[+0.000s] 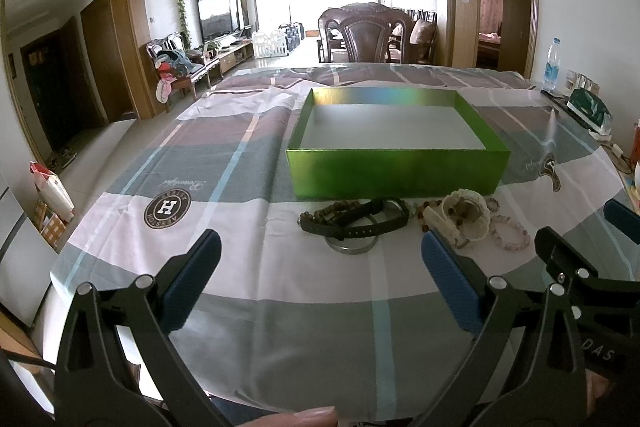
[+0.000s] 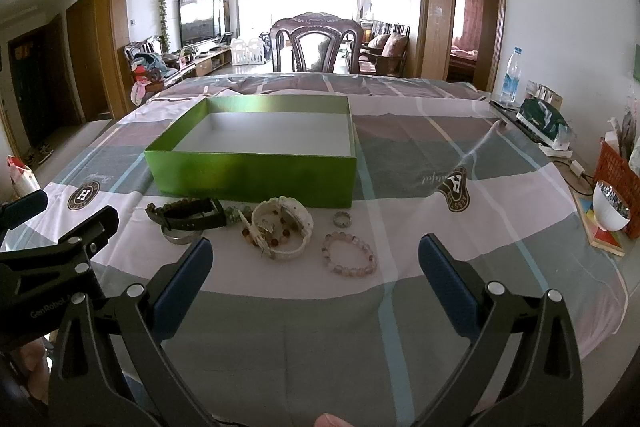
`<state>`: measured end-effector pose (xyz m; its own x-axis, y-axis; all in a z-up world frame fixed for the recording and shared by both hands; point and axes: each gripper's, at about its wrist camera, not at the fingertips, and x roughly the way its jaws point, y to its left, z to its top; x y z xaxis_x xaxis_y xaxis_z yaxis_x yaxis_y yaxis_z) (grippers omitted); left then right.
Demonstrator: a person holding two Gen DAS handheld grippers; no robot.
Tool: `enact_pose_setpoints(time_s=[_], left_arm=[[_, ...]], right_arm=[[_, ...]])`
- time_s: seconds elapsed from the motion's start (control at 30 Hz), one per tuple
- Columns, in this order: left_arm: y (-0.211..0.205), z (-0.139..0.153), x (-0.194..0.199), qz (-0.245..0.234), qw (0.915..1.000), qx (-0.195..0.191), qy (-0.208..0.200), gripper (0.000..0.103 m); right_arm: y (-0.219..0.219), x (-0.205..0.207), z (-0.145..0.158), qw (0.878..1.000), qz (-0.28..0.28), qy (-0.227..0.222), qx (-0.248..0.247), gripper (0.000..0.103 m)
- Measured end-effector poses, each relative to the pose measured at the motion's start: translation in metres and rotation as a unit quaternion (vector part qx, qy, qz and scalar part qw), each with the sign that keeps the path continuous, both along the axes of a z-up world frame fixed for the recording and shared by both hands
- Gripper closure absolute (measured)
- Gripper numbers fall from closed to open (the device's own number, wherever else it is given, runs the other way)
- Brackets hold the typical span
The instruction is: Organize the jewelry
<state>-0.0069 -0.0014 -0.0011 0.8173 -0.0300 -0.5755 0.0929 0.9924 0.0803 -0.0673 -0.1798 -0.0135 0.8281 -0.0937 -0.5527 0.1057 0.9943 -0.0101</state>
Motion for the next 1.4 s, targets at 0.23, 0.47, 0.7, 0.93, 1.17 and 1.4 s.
enact_pose_setpoints(time_s=[0.23, 0.47, 0.7, 0.93, 1.17, 1.4], left_arm=[[0.003, -0.02, 0.011, -0.004, 0.9995, 0.001, 0.031, 0.004], [0.026, -0.052, 0.046, 0.008, 0.9948, -0.016, 0.101, 0.005], [0.028, -0.049, 0.071, -0.006, 0.9935, -0.032, 0.109, 0.02], [0.011, -0.057, 0.106, -0.04, 0.99, -0.024, 0.133, 0.021], [0.009, -0.068, 0.109, -0.076, 0.9822, -0.053, 0.164, 0.059], [0.004, -0.08, 0.081, -0.112, 0.9712, -0.035, 0.208, 0.063]], right_arm=[[-0.006, 0.012, -0.013, 0.999, -0.017, 0.029, -0.018, 0.002], [-0.032, 0.045, -0.046, 0.995, -0.02, 0.094, 0.009, 0.008], [-0.015, 0.095, -0.05, 0.993, 0.011, 0.116, -0.006, 0.043], [-0.011, 0.127, -0.073, 0.987, 0.023, 0.157, 0.014, 0.057], [-0.01, 0.115, -0.076, 0.985, 0.039, 0.166, 0.024, 0.089], [-0.012, 0.091, -0.074, 0.984, 0.046, 0.171, 0.017, 0.089]])
